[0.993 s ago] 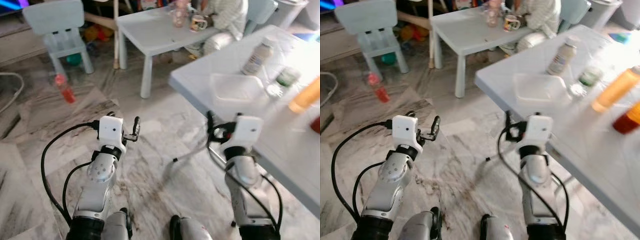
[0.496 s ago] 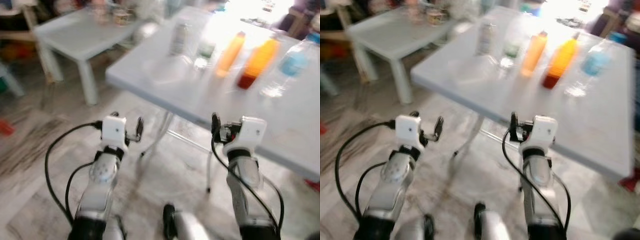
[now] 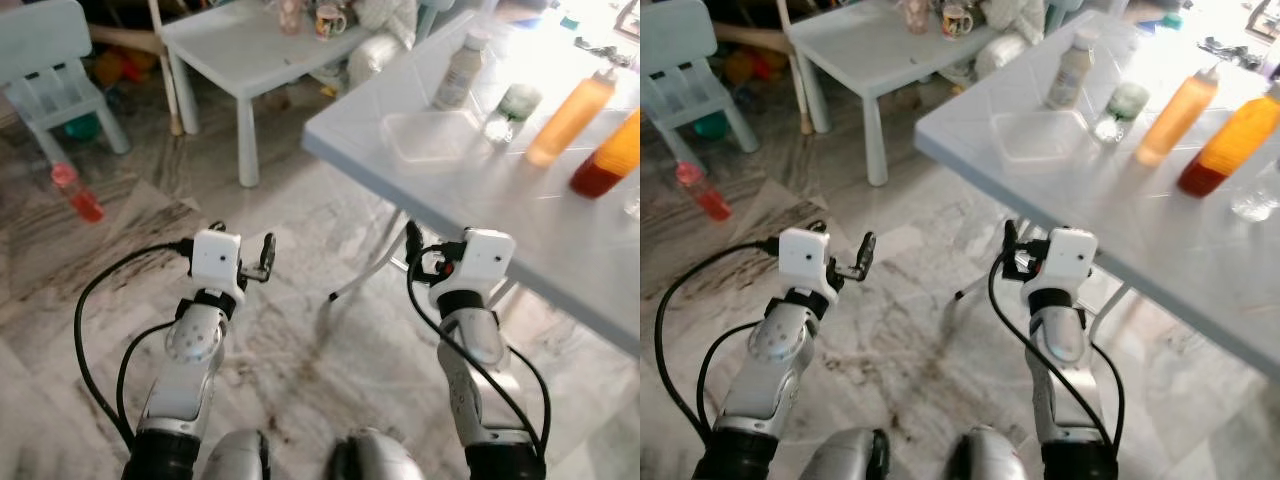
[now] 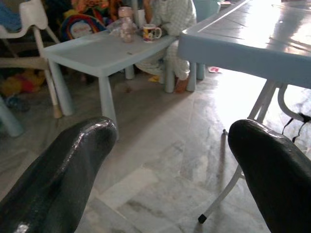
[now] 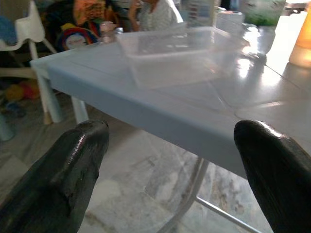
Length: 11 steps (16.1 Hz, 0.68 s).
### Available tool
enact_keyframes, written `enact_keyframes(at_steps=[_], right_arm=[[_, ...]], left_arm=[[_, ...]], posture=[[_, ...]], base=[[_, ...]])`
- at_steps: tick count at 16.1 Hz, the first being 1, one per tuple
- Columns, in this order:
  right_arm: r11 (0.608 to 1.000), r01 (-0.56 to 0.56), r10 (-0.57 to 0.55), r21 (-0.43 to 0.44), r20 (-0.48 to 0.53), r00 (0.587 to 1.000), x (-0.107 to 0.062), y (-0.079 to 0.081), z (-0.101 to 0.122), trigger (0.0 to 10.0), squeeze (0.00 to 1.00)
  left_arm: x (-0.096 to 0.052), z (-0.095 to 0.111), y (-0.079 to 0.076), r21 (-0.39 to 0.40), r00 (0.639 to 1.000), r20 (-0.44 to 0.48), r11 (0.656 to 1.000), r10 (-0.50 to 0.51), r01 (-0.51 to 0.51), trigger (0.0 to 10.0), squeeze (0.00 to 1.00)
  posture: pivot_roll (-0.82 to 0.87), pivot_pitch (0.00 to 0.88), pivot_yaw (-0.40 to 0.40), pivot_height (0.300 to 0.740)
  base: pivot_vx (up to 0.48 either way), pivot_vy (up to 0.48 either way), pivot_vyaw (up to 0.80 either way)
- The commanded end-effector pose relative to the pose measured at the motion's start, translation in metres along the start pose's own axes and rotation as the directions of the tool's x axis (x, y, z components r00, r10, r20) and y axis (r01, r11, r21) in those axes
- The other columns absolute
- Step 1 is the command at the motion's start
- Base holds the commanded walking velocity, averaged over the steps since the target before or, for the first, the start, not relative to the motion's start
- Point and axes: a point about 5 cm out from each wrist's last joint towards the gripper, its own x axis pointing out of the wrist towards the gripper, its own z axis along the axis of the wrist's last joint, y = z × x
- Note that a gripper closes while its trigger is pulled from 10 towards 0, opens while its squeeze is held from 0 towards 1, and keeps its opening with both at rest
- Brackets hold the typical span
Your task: Restocking fridge
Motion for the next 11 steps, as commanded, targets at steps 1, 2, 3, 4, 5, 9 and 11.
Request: enact_keyframes(at_steps=[1,2,3,4,5,9,11], right_arm=[[0.999,0.034,-0.034,-0.011,-0.011,0.999,-0.002,-0.011,-0.002,10.0,0.00],[0.999,0.035,-0.035,-0.010,-0.012,0.999,-0.001,-0.011,-0.002,10.0,0.00],[0.999,0.036,-0.036,-0.008,-0.012,0.999,-0.001,-0.011,-0.002,10.0,0.00],[0.999,0.037,-0.037,-0.006,-0.008,0.999,0.000,-0.010,-0.001,10.0,0.00],[0.999,0.036,-0.036,-0.007,-0.005,0.999,0.001,-0.010,0.000,10.0,0.00],[1.000,0.025,-0.025,-0.014,0.002,1.000,0.002,-0.010,-0.001,10.0,0.00],[0.999,0.006,-0.005,-0.045,0.006,1.000,0.000,-0.012,-0.004,10.0,0.00]], left_arm=[[0.000,-0.001,-0.009,-0.022,1.000,-0.011,1.000,-0.019,0.019,10.0,0.00],[0.001,0.001,-0.008,0.003,1.000,0.010,1.000,-0.015,0.015,10.0,0.00],[0.001,0.002,-0.008,0.009,1.000,0.018,1.000,-0.016,0.015,10.0,0.00],[0.002,0.003,-0.009,0.011,1.000,0.020,1.000,-0.015,0.014,10.0,0.00],[0.003,0.004,-0.009,0.016,1.000,0.021,1.000,-0.013,0.013,10.0,0.00],[-0.003,0.003,-0.001,0.054,1.000,0.023,0.998,-0.012,0.011,10.0,0.00],[-0.012,-0.009,0.003,0.056,1.000,0.008,0.998,0.004,-0.005,10.0,0.00]], posture=[[0.09,0.165,-0.067,0.740],[0.09,0.167,-0.066,0.740],[0.09,0.167,-0.066,0.740],[0.09,0.176,-0.063,0.740],[0.09,0.182,-0.057,0.740],[0.10,0.157,-0.065,0.740],[0.11,0.118,-0.071,0.740]], base=[[0.277,0.394,-0.50],[0.277,0.394,-0.80],[0.277,0.394,-0.80],[0.311,0.304,-0.80],[0.304,0.300,-0.80],[0.141,0.144,-0.60],[0.000,0.000,0.00]])
